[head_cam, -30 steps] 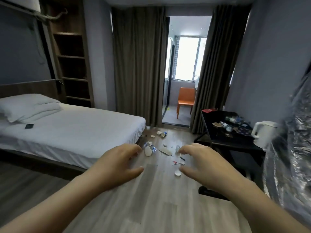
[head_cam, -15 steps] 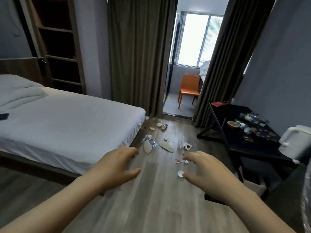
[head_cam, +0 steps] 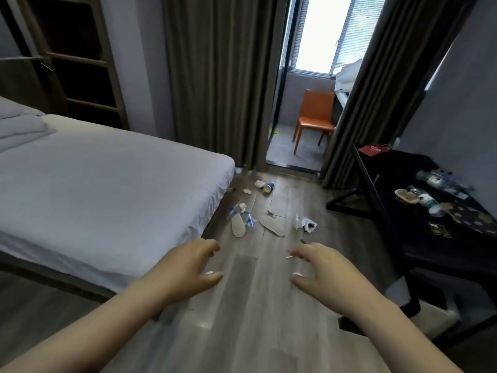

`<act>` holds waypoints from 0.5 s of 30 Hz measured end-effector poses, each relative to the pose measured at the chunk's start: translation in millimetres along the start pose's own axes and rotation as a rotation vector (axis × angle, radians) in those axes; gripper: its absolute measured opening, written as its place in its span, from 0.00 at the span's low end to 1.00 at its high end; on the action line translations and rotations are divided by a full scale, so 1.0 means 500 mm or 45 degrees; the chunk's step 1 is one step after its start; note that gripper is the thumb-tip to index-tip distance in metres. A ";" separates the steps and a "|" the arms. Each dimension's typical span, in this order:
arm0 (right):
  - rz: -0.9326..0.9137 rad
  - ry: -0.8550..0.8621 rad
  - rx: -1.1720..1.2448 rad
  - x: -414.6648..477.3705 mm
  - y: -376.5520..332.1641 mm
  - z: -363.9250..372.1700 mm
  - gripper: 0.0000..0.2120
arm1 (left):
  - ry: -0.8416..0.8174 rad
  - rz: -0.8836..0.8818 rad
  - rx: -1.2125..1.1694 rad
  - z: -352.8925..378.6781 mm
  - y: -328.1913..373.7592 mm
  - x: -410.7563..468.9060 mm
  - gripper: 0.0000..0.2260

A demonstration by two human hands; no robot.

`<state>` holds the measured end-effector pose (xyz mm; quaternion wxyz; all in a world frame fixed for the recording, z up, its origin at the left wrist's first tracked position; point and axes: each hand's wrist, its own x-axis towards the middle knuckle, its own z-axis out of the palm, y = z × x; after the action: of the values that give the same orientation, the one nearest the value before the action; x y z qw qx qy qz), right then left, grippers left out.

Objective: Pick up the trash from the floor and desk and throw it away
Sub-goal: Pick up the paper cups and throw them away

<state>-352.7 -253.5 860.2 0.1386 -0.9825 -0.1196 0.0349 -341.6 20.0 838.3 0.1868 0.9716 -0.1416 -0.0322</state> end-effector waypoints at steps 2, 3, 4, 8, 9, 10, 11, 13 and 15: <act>-0.014 -0.019 0.009 0.077 0.036 -0.006 0.22 | -0.009 -0.031 -0.001 0.003 -0.010 0.074 0.22; -0.016 -0.032 0.016 0.112 0.052 -0.010 0.22 | -0.020 -0.050 -0.001 0.003 -0.012 0.109 0.22; -0.018 -0.040 0.022 0.146 0.068 -0.013 0.22 | -0.024 -0.064 0.004 0.005 -0.014 0.143 0.22; -0.026 -0.078 0.017 0.267 0.127 -0.016 0.21 | -0.021 -0.102 -0.026 0.023 -0.031 0.262 0.22; -0.017 -0.096 0.025 0.291 0.139 -0.014 0.21 | -0.033 -0.116 -0.041 0.029 -0.038 0.286 0.21; -0.008 -0.115 0.030 0.312 0.149 -0.011 0.20 | -0.053 -0.131 -0.047 0.035 -0.046 0.309 0.21; 0.001 -0.134 0.030 0.335 0.159 -0.009 0.20 | -0.077 -0.149 -0.049 0.041 -0.057 0.332 0.21; 0.017 -0.167 0.026 0.384 0.177 -0.003 0.20 | -0.107 -0.188 -0.066 0.053 -0.082 0.382 0.20; 0.021 -0.193 0.023 0.442 0.195 0.007 0.20 | -0.118 -0.217 -0.078 0.066 -0.112 0.437 0.20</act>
<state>-116.7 -289.5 821.8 0.1375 -0.9767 -0.1214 0.1113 -121.4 -4.3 784.8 0.2064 0.9714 -0.0660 -0.0973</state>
